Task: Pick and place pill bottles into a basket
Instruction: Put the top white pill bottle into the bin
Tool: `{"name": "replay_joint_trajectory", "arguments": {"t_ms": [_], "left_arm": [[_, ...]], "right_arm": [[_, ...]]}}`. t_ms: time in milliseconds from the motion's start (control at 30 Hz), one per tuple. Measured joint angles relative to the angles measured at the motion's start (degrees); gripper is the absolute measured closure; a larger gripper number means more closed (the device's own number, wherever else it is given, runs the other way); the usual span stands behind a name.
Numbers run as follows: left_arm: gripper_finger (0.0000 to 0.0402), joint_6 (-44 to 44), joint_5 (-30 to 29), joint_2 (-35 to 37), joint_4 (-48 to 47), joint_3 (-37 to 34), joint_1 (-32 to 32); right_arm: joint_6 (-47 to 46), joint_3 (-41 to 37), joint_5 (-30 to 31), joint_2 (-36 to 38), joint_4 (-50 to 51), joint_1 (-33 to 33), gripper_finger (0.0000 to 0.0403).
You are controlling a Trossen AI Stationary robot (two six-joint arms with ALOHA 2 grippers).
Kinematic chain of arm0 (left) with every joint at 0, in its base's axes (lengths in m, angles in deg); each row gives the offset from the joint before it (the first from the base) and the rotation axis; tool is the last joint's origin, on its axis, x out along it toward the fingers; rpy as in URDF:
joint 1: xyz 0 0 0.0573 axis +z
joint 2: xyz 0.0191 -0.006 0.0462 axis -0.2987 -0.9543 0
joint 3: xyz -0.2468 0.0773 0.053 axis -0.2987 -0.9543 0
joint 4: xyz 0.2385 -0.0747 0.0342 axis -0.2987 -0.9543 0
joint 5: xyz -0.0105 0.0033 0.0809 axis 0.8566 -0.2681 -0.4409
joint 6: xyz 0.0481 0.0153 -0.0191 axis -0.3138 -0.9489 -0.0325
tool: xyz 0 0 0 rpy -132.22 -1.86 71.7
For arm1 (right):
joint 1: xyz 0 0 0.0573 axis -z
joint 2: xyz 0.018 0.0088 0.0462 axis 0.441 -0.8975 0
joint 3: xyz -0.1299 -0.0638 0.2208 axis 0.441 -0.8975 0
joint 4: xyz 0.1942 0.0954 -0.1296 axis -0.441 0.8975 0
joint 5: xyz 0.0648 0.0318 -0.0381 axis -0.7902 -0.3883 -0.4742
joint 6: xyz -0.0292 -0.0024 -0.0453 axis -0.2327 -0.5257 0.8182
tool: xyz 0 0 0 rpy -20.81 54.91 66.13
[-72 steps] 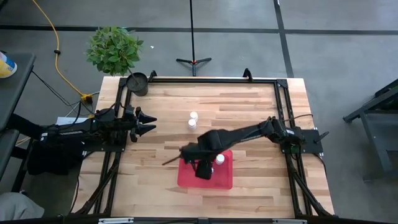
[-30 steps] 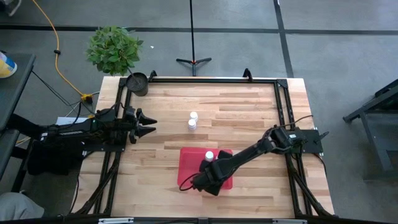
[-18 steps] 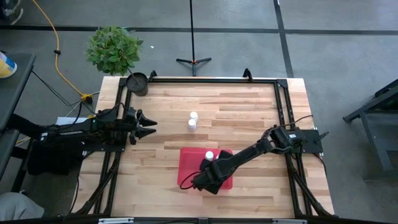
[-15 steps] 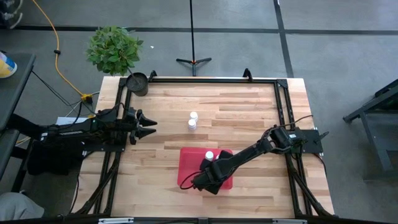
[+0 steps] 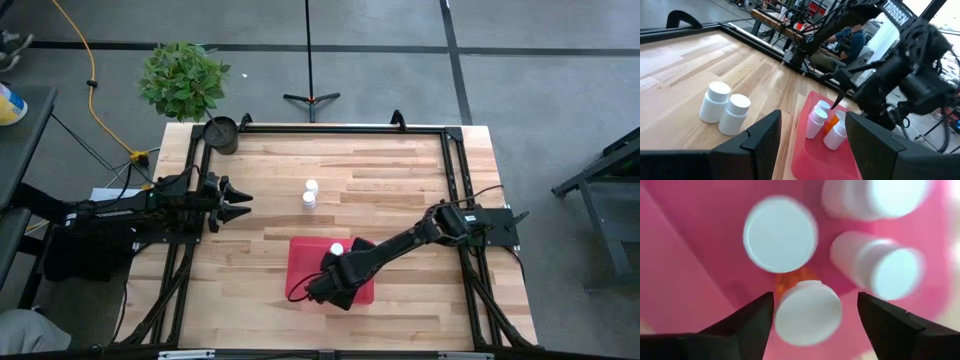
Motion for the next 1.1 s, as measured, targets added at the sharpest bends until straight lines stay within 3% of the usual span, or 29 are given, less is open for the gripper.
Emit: {"name": "replay_joint_trajectory", "arguments": {"t_ms": [200,400,500,767,933,1100], "left_arm": [[0.0149,0.0,0.0,0.0,0.0,0.0,0.0],[0.0149,0.0,0.0,0.0,0.0,0.0,0.0],[0.0149,0.0,0.0,0.0,0.0,0.0,0.0],[0.0149,-1.8,-0.8,0.0,0.0,0.0,0.0],[0.0149,-3.1,-2.4,0.0,0.0,0.0,0.0],[0.0149,-3.1,-2.6,0.0,0.0,0.0,0.0]], "right_arm": [[1.6,9.5,3.7,0.0,5.9,0.8,0.0125],[5.1,20.7,12.9,0.2,8.1,1.2,0.0125],[6.2,17.4,16.8,3.8,3.8,1.6,0.0125],[7.6,16.2,25.7,9.8,4.8,3.4,0.0128],[4.5,15.4,35.0,14.9,8.3,4.5,0.0146],[3.6,9.6,38.5,23.1,8.3,6.5,0.0172]]}}
